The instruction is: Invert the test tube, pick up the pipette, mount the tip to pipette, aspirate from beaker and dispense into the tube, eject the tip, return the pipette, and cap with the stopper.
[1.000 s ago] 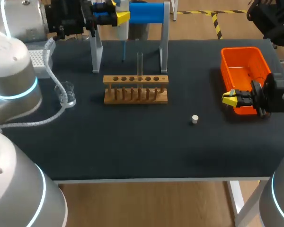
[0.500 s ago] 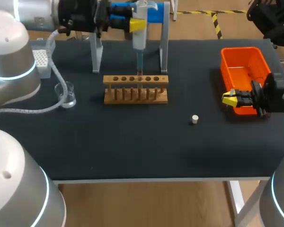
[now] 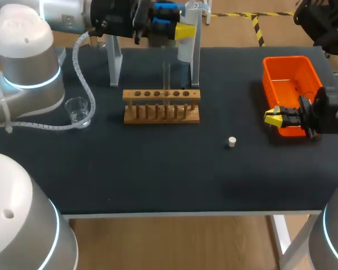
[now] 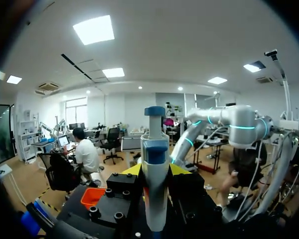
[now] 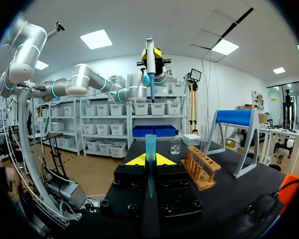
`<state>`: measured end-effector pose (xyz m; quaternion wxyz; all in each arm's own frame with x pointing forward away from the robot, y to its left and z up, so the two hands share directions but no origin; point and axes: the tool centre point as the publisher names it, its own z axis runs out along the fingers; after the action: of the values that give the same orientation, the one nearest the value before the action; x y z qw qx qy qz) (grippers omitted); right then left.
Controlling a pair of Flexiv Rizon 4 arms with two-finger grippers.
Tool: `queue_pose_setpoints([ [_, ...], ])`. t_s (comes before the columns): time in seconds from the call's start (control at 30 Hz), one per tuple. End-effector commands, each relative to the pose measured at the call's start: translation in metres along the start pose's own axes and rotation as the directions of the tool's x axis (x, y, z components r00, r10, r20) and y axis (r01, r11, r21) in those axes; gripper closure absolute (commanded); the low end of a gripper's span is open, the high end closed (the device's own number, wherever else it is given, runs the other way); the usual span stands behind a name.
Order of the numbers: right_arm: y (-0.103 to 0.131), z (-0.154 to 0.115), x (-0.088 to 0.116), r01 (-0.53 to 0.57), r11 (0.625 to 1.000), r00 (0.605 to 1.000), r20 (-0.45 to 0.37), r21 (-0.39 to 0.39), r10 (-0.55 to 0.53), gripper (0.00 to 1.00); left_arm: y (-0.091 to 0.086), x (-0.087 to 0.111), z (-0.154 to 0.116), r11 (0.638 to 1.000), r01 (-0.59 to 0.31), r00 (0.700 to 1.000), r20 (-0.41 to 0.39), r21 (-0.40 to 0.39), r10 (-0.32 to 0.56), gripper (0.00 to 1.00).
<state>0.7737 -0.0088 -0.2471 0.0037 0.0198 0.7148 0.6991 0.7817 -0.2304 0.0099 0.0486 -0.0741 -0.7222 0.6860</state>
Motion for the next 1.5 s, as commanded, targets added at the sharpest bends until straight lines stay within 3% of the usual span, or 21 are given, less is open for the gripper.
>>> queue_pose_setpoints([
  [0.03,-0.0001,0.0006,0.0009,0.001,1.000,1.000,0.003,0.001,-0.001,1.00,-0.0002,0.0033,0.0064,1.000,0.006,1.000,0.017,0.002,-0.006,1.00],
  [0.63,-0.0001,0.0006,0.0009,0.001,1.000,1.000,0.003,0.001,-0.001,1.00,0.0013,0.0046,0.0108,1.000,0.015,0.997,0.070,0.004,-0.015,1.00],
  [1.5,-0.0001,0.0006,0.0009,0.001,1.000,1.000,0.003,0.001,-0.001,1.00,0.0013,0.0054,0.0109,1.000,0.022,0.997,0.073,0.001,-0.022,1.00],
])
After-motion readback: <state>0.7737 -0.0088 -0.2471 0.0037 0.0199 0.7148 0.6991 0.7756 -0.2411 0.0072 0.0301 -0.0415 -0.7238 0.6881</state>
